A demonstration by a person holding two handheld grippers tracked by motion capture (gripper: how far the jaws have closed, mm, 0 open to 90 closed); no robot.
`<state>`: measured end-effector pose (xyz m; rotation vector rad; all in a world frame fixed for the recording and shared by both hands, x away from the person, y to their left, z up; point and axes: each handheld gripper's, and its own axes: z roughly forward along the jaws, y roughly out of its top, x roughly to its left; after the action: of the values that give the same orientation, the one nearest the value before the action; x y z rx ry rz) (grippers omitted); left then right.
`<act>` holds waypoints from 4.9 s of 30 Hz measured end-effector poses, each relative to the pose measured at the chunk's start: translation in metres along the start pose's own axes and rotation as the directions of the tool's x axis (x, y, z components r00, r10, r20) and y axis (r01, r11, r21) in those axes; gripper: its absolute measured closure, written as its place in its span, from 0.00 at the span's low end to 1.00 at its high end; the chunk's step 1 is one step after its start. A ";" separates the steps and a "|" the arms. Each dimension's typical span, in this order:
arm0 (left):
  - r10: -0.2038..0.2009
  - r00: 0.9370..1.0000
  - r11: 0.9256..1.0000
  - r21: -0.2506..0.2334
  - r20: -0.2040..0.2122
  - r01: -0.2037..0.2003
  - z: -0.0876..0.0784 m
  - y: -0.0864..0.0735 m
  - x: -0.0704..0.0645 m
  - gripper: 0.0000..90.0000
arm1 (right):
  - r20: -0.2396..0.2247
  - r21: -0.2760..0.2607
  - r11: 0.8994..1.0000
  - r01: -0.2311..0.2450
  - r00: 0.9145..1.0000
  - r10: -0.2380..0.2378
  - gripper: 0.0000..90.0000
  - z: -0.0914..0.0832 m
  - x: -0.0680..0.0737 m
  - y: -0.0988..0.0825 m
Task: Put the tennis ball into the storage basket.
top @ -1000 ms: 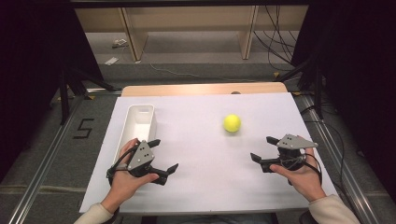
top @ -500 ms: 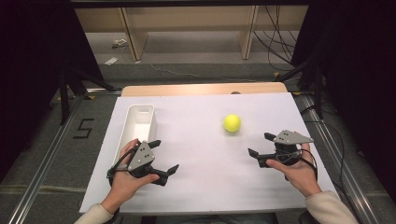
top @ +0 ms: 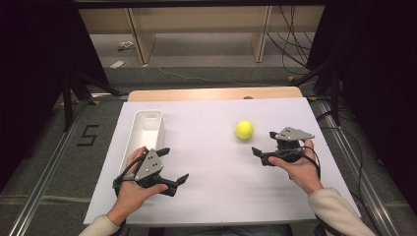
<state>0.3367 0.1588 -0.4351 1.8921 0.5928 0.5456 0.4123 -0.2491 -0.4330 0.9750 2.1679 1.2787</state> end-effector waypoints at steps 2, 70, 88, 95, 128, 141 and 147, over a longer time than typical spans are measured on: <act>-0.001 1.000 1.000 0.000 0.001 0.001 0.000 0.000 0.000 0.00 | 0.002 0.000 1.000 0.001 1.000 -0.001 0.11 0.002 -0.001 0.001; 0.005 1.000 1.000 -0.009 -0.007 -0.005 -0.004 0.001 -0.002 0.00 | 0.090 0.127 0.990 -0.060 0.995 0.049 0.11 0.101 -0.028 0.010; 0.005 1.000 1.000 -0.009 -0.007 -0.005 -0.005 0.001 -0.002 0.00 | 0.089 0.174 0.983 -0.067 0.995 0.052 0.11 0.125 -0.030 0.009; 0.003 1.000 1.000 -0.003 -0.003 -0.003 -0.004 0.000 -0.001 0.00 | 0.099 0.174 0.982 -0.068 0.994 0.052 0.17 0.130 -0.030 0.010; 0.002 1.000 1.000 -0.003 -0.004 -0.002 -0.005 0.000 -0.002 0.00 | 0.104 0.122 0.989 -0.082 0.992 0.069 0.29 0.123 -0.032 0.017; 0.002 1.000 1.000 -0.004 -0.004 -0.002 -0.005 0.000 -0.002 0.00 | 0.063 0.088 0.993 -0.074 0.996 0.069 0.30 0.119 -0.022 0.025; 0.007 1.000 1.000 -0.004 -0.005 -0.008 -0.005 0.000 -0.002 0.00 | 0.052 0.075 0.995 -0.065 0.997 0.061 0.30 0.117 -0.018 0.030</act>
<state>0.3317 0.1612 -0.4331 1.8899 0.5873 0.5559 0.5123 -0.1862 -0.4622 1.1025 2.1785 1.1946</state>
